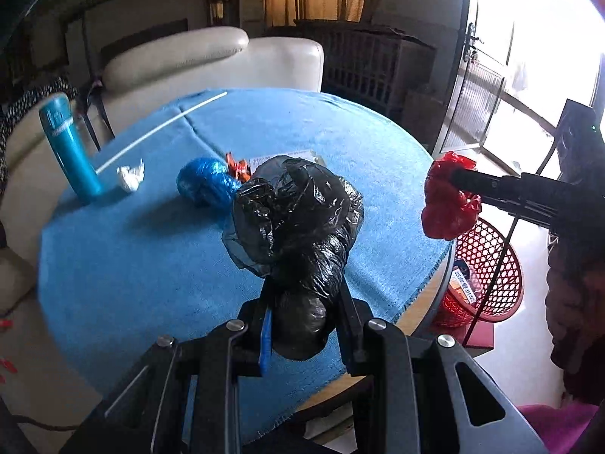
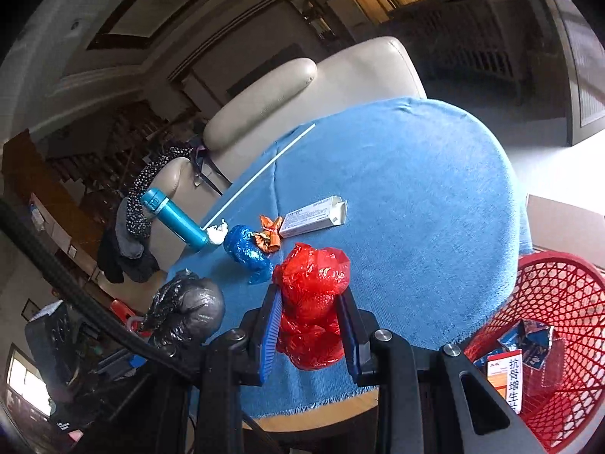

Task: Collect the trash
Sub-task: 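Carry both bags to the red wastebasket and open both tools to drop them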

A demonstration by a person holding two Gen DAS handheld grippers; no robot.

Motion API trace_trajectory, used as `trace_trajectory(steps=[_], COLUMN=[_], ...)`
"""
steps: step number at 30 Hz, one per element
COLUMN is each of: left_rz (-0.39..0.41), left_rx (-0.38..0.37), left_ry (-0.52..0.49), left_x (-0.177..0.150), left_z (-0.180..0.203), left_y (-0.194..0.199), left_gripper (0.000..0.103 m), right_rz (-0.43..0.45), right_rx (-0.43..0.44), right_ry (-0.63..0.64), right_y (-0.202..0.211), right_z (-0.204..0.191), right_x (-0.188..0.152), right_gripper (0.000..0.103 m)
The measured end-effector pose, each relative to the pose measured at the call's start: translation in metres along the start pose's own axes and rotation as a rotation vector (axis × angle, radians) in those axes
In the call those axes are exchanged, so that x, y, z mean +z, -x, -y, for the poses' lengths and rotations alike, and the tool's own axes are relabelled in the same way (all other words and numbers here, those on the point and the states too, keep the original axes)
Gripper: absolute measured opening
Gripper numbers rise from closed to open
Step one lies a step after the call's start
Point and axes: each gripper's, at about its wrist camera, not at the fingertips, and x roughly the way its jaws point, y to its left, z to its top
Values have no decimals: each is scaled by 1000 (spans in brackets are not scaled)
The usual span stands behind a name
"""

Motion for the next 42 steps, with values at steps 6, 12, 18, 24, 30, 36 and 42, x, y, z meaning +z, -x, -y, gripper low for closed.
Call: trace_trajectory(steps=[6, 12, 18, 24, 30, 36, 42], left_rz=[13, -3, 14, 18, -35, -67, -99], left_rx=[-44, -142, -209, -257, -310, -329, -331], left_ry=[-64, -121, -174, -243, -294, -352, -379], left_x=[8, 26, 53, 76, 88, 86, 89], left_z=[23, 49, 87, 134, 182, 214, 232], left_y=[6, 1, -1, -8, -28, -39, -49], left_gripper=[30, 30, 30, 30, 30, 30, 30], right_rz=[42, 118, 230, 313, 366, 402, 399], right_rx=[-15, -63, -139, -185, -193, -195, -185], right_ry=[-2, -21, -79, -152, -192, -233, -280], right_y=[20, 56, 109, 151, 181, 199, 201], right_z=[5, 26, 62, 97, 119, 137, 151], right_x=[2, 10, 15, 18, 13, 10, 9], right_gripper=[31, 31, 31, 31, 31, 32, 32])
